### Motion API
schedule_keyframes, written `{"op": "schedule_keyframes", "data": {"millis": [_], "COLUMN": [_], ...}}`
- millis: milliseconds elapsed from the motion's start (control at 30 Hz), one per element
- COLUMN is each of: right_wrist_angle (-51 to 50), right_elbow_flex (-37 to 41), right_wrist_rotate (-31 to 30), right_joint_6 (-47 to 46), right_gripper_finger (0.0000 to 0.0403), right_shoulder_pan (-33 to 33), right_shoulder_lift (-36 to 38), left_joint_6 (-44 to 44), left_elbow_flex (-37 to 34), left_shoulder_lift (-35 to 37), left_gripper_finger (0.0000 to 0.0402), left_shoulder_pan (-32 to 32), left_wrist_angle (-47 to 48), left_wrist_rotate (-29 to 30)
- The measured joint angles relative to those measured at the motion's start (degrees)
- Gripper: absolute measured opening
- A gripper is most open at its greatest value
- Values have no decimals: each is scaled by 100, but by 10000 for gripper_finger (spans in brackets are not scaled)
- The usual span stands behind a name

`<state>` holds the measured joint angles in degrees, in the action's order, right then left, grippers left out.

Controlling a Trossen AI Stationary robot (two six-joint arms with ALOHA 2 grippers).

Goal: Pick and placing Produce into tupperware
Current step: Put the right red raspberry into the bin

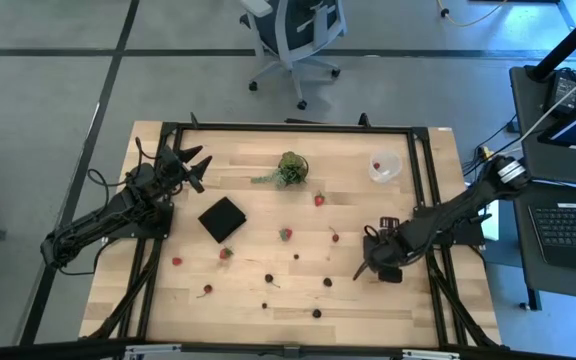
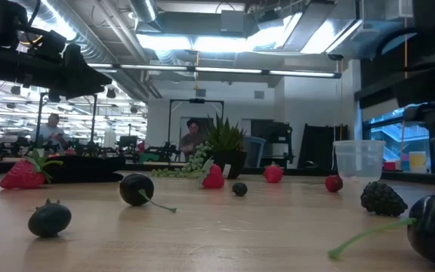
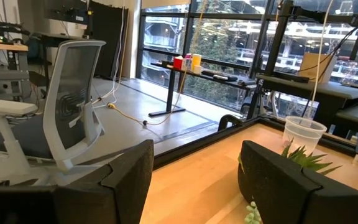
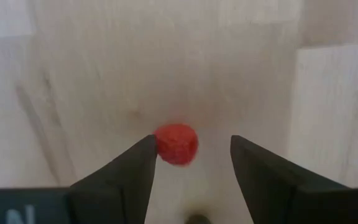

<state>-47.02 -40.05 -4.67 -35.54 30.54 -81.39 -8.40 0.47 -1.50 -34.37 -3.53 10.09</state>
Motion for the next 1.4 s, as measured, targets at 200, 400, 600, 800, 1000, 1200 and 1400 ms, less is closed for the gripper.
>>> {"op": "schedule_keyframes", "data": {"millis": [200,400,600,800,1000,1200,1400], "right_wrist_angle": [111,140,158,214,277,270,76], "right_elbow_flex": [13,13,-13,-6,2,7,-81], "right_wrist_rotate": [-33,-37,-15,2,48,48,8], "right_joint_6": [-47,-149,-160,-166,-169,-169,-310], "right_gripper_finger": [210,210,210,192,137,96,98], "right_shoulder_pan": [136,129,129,134,136,138,46], "right_shoulder_lift": [-28,-194,-592,-664,-620,-620,-554], "left_joint_6": [-2,-4,-4,-5,-7,-7,-7], "left_elbow_flex": [0,-1,-2,0,-1,-2,0], "left_shoulder_lift": [0,2,0,2,1,2,2], "left_gripper_finger": [236,236,236,236,236,236,236], "left_shoulder_pan": [0,-1,0,0,-1,0,-1], "left_wrist_angle": [0,0,0,0,0,0,0], "left_wrist_rotate": [-2,-2,-2,-2,-2,-4,-4]}}
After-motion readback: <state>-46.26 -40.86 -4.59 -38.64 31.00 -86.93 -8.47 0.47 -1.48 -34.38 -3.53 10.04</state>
